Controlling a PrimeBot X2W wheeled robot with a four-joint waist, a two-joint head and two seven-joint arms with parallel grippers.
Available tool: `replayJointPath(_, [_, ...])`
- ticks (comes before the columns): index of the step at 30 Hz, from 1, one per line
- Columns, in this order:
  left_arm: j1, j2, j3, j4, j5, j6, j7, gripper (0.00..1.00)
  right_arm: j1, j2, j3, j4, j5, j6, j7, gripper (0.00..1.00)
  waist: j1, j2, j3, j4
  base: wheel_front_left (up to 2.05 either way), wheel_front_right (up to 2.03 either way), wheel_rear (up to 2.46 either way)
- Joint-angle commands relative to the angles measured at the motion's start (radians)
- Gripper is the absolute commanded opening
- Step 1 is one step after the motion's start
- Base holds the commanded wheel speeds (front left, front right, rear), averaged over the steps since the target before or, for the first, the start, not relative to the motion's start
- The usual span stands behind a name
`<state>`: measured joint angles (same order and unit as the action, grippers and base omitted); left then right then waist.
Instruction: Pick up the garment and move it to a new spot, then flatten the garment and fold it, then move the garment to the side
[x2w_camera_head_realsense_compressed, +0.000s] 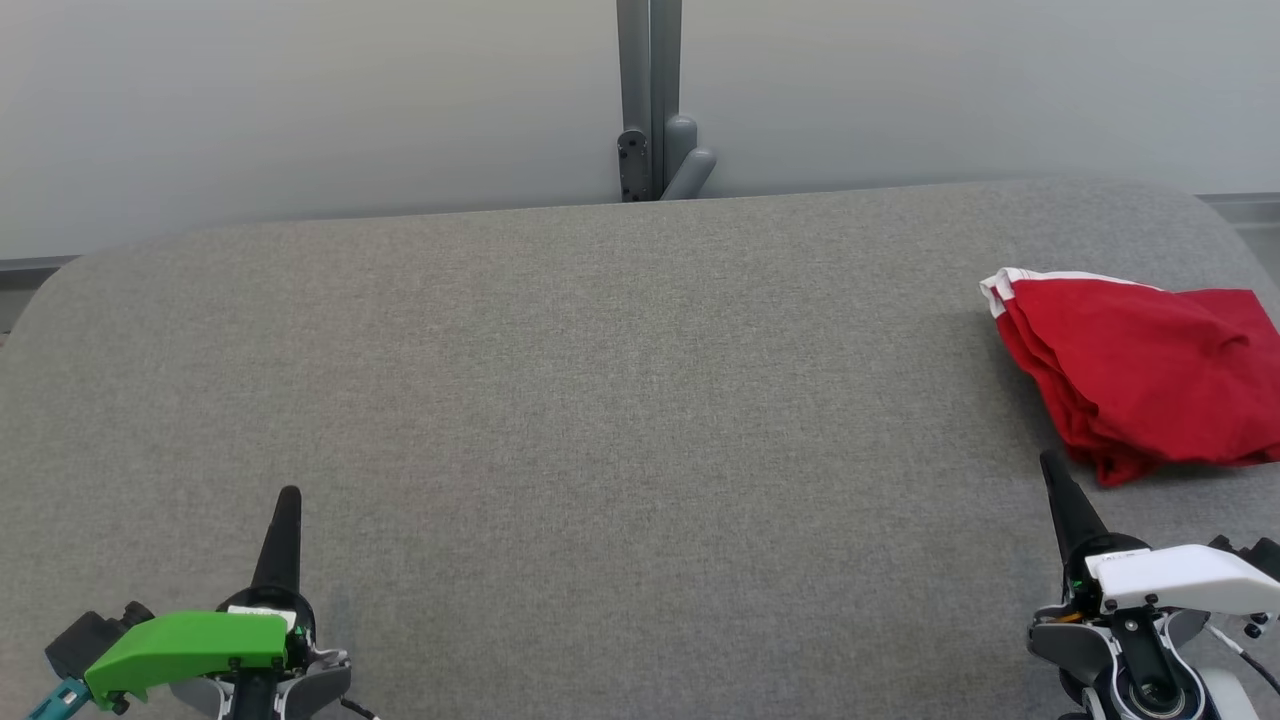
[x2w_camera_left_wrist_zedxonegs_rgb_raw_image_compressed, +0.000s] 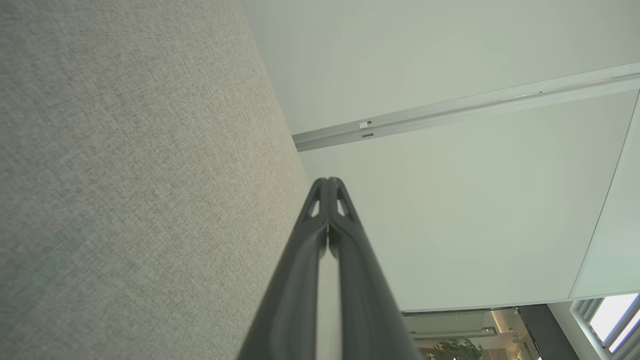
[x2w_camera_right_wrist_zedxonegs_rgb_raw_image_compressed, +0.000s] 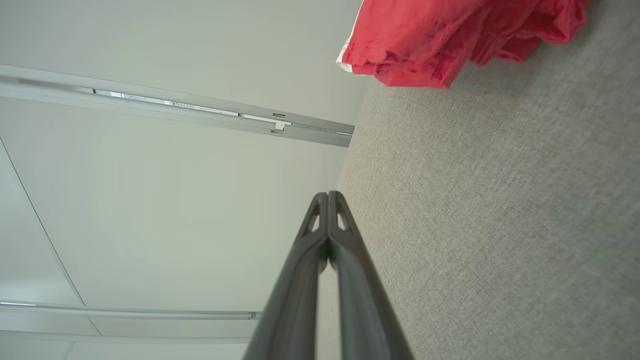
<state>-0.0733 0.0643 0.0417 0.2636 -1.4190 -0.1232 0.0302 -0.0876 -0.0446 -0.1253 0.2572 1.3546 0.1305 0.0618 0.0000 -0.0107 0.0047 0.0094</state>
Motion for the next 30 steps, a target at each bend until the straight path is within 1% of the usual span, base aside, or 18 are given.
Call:
replayJointPath(1, [-0.026, 0.006, 0.01, -0.008, -0.019, -0.004, 0.006, 0.0, -0.017, -0.006, 0.0, -0.002, 0.026, 0.001, 0.007, 0.0, 0.0, 0.0082, 0.0, 0.0, 0.0, 0.0, 0.0])
replayJointPath(15, [-0.039, 0.004, 0.03, -0.009, -0.122, -0.008, 0.035, 0.0, -0.029, -0.007, 0.002, 0.002, 0.145, 0.0, 0.036, 0.0, 0.0, 0.0094, -0.001, -0.005, 0.0, 0.0, 0.0])
replayJointPath(30, [-0.052, 0.002, 0.048, -0.01, -0.205, -0.01, 0.061, 0.0, -0.043, -0.008, 0.004, 0.005, 0.25, 0.0, 0.062, 0.0, 0.0, 0.0106, -0.001, -0.009, 0.0, 0.0, 0.0])
